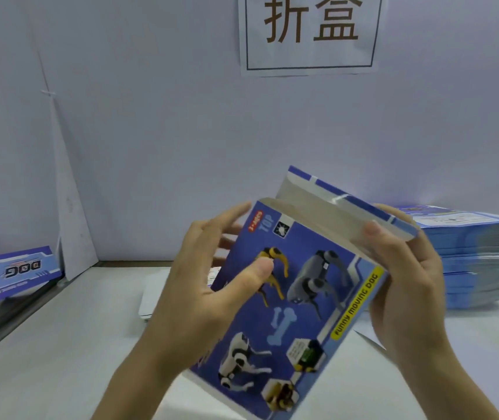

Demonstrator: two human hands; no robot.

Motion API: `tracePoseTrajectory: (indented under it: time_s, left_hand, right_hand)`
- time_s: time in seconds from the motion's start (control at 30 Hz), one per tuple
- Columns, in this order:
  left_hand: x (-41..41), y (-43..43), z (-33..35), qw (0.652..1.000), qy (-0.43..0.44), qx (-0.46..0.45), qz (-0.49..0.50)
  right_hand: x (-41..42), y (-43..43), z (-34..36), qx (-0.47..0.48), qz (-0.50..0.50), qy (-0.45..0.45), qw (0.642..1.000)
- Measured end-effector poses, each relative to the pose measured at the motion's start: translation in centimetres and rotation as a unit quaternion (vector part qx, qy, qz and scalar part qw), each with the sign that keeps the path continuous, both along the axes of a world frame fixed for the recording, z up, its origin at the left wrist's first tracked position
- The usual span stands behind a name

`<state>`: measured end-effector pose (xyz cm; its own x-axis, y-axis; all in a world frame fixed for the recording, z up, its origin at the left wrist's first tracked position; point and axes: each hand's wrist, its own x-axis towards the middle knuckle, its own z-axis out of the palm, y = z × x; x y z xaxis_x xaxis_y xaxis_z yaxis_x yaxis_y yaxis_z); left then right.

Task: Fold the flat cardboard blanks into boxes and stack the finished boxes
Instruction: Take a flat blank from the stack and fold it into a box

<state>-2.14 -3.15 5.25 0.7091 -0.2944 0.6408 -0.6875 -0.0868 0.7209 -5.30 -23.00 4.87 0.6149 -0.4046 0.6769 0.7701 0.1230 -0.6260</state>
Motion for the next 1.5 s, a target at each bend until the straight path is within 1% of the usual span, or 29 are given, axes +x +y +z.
tracePoseTrajectory:
  time_s: [0.03,0.07,0.1,0.13,0.17,0.2,0.23,0.27,0.37,0.4,0.5,0.6,0.7,0.8,0.97,1.07,1.13,1.23,1.33,1.43,1.5]
  left_hand:
    - [-0.1,0.0,0.0,0.997,0.042,-0.015,-0.057]
    - [-0.2,-0.2,-0.2,0.994,0.057,-0.020,-0.093]
    - [-0.4,-0.4,-0.4,0.996,0.029,-0.011,-0.085]
    - [-0.6,-0.7,-0.5,0.998,-0.045,0.020,-0.029]
    - [-0.7,-1.1,-0.5,0.991,-0.111,0.053,0.045]
    - [-0.9,-1.5,-0.5,0.978,-0.160,0.079,0.109]
    - [-1.1,-1.9,-0.6,0.966,-0.191,0.099,0.143]
    - [-1.3,-2.2,-0.8,0.963,-0.189,0.118,0.149]
    - [-1.9,-2.8,-1.3,0.973,-0.097,0.175,0.113]
    - [-1.8,-2.9,-1.6,0.971,-0.086,0.194,0.109]
    - [-1.7,-2.8,-1.6,0.963,-0.105,0.214,0.124]
    - [-1.6,-2.4,-1.2,0.965,-0.136,0.179,0.136]
    - [-1.5,-1.8,-0.8,0.960,-0.165,0.165,0.157]
    - [-1.5,-1.7,-0.7,0.958,-0.169,0.170,0.159]
    - [-1.6,-1.8,-1.0,0.958,-0.157,0.182,0.156]
    - [-1.5,-1.6,-1.1,0.952,-0.158,0.195,0.174]
    - [-1.4,-1.4,-1.0,0.950,-0.163,0.199,0.178]
    - [-1.4,-1.3,-0.8,0.952,-0.158,0.193,0.179]
    - [-1.2,-1.0,-0.6,0.953,-0.154,0.191,0.177]
    - [-1.0,-0.5,-0.3,0.949,-0.178,0.190,0.178]
    - [-0.9,-0.5,-0.1,0.946,-0.191,0.187,0.180]
  right_hand:
    - [-0.2,0.0,0.2,-0.005,0.008,0.003,1.000]
    - [-0.4,0.1,0.4,-0.016,0.014,0.006,1.000]
    - [-0.6,0.2,0.5,-0.032,0.015,0.008,0.999]
    - [-0.7,0.5,0.5,-0.046,0.014,0.007,0.999]
    - [-0.7,0.8,0.4,-0.053,0.011,0.005,0.999]
    - [-0.7,1.1,0.3,-0.054,0.002,0.002,0.999]
    - [-0.7,1.4,0.2,-0.051,-0.012,-0.001,0.999]
    - [-0.7,1.5,0.1,-0.047,-0.025,-0.001,0.999]
    - [-0.9,1.7,0.1,-0.058,-0.035,0.038,0.997]
    - [-1.0,1.6,0.2,-0.068,-0.036,0.061,0.995]
    - [-1.2,1.6,0.3,-0.106,-0.026,0.098,0.989]
    - [-1.2,1.9,0.3,-0.127,-0.030,0.063,0.989]
    - [-1.0,2.0,0.1,-0.160,-0.066,0.030,0.985]
    - [-0.9,2.1,-0.4,-0.189,-0.095,0.024,0.977]
    - [-0.9,1.9,-0.5,-0.211,-0.086,0.033,0.973]
    - [-0.8,1.7,-0.3,-0.239,-0.084,0.026,0.967]
    - [-0.9,1.4,-0.2,-0.279,-0.099,0.013,0.955]
    - [-0.8,1.2,-0.1,-0.356,-0.137,-0.003,0.924]
    - [-0.5,1.6,-0.5,-0.410,-0.166,-0.020,0.897]
    - [-0.3,2.1,-0.9,-0.429,-0.173,-0.037,0.886]
    - [-0.2,2.4,-1.1,-0.420,-0.186,-0.044,0.887]
